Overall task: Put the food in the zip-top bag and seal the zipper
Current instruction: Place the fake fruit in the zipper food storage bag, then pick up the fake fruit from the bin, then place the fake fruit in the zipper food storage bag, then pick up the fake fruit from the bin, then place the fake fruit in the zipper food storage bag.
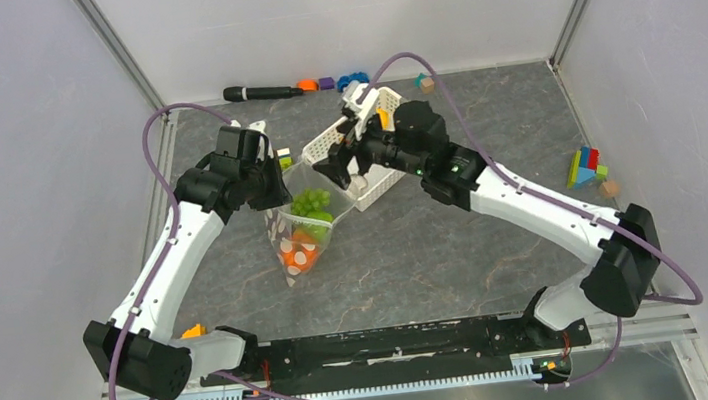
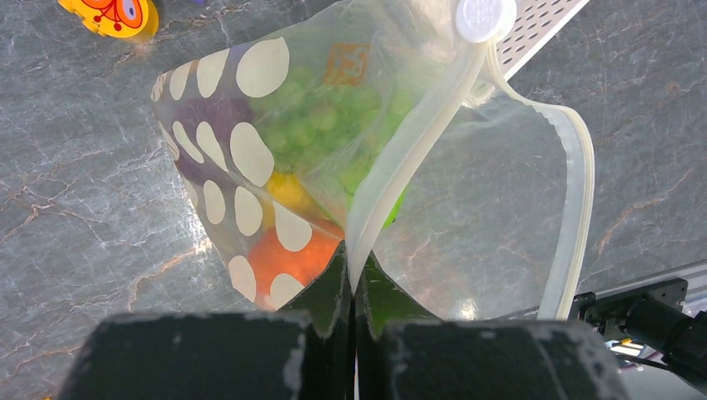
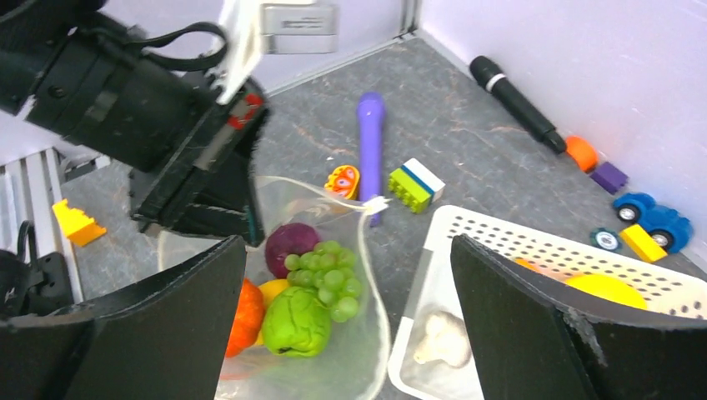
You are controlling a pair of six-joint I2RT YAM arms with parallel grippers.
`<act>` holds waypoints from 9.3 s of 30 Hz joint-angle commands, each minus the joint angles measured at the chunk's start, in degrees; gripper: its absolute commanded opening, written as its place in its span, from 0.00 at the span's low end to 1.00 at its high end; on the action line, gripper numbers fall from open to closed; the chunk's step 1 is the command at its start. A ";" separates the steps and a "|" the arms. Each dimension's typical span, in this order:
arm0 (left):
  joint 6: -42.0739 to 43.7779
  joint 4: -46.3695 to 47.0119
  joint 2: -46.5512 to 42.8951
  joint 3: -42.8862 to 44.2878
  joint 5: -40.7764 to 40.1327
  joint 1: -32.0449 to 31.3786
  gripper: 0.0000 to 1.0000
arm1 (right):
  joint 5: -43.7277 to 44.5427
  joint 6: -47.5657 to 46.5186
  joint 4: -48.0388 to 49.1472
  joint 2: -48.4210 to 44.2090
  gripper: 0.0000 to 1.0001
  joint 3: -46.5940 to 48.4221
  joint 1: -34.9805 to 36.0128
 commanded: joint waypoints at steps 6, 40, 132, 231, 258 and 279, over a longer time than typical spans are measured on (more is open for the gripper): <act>2.09 1.91 -0.98 0.14 -1.13 -0.14 0.02 | 7.03 1.32 -2.70 -0.21 0.98 -0.86 -10.42; 3.14 1.28 0.68 0.49 -2.81 -0.04 0.02 | -14.93 -17.72 -4.36 46.85 0.92 23.04 -24.26; 2.25 2.25 -0.82 0.08 1.57 -0.10 0.02 | 8.83 -5.73 -25.96 23.92 0.59 22.92 7.22; 0.04 1.33 -6.59 0.14 -17.00 0.13 0.02 | 21.05 37.91 15.88 49.13 0.75 19.40 -23.27; -2.42 -1.18 -10.05 3.29 -25.76 2.12 0.02 | 7.93 34.69 26.18 29.05 0.19 2.90 -24.52; -10.99 1.24 -3.14 7.02 -19.65 -5.09 0.02 | -18.45 32.07 39.44 6.08 0.16 -15.06 -24.51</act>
